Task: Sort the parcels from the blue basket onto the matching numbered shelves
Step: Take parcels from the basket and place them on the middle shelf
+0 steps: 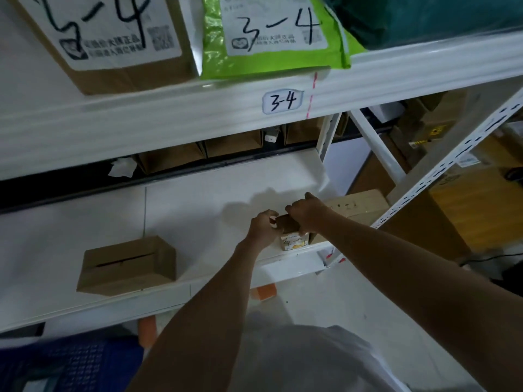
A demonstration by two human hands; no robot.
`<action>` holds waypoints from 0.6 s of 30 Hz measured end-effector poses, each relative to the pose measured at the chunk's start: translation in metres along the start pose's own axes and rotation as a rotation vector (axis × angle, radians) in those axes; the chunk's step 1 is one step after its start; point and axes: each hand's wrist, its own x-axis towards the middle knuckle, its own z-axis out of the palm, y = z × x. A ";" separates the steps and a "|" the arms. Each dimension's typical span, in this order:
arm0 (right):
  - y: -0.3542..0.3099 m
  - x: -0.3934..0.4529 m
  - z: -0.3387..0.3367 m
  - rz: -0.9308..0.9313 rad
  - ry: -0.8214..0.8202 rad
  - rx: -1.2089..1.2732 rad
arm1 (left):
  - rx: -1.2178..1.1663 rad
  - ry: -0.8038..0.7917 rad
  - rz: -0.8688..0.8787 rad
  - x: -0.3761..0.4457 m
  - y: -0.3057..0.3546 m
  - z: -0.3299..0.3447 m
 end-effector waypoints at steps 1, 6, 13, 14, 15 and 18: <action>-0.001 0.001 0.001 0.009 -0.009 -0.039 | 0.004 0.006 -0.002 0.001 0.000 0.003; -0.006 0.008 0.002 0.062 -0.073 -0.188 | 0.005 0.007 -0.010 0.002 0.006 0.014; -0.005 0.007 -0.001 0.076 -0.075 -0.223 | 0.028 0.012 -0.033 0.002 0.010 0.017; -0.006 0.007 -0.001 0.073 -0.076 -0.231 | 0.027 0.009 -0.037 0.002 0.010 0.017; -0.006 0.006 0.000 0.069 -0.079 -0.234 | 0.029 0.004 -0.041 0.003 0.009 0.017; -0.008 0.003 -0.001 0.052 -0.073 -0.211 | 0.027 -0.014 -0.049 0.001 0.008 0.017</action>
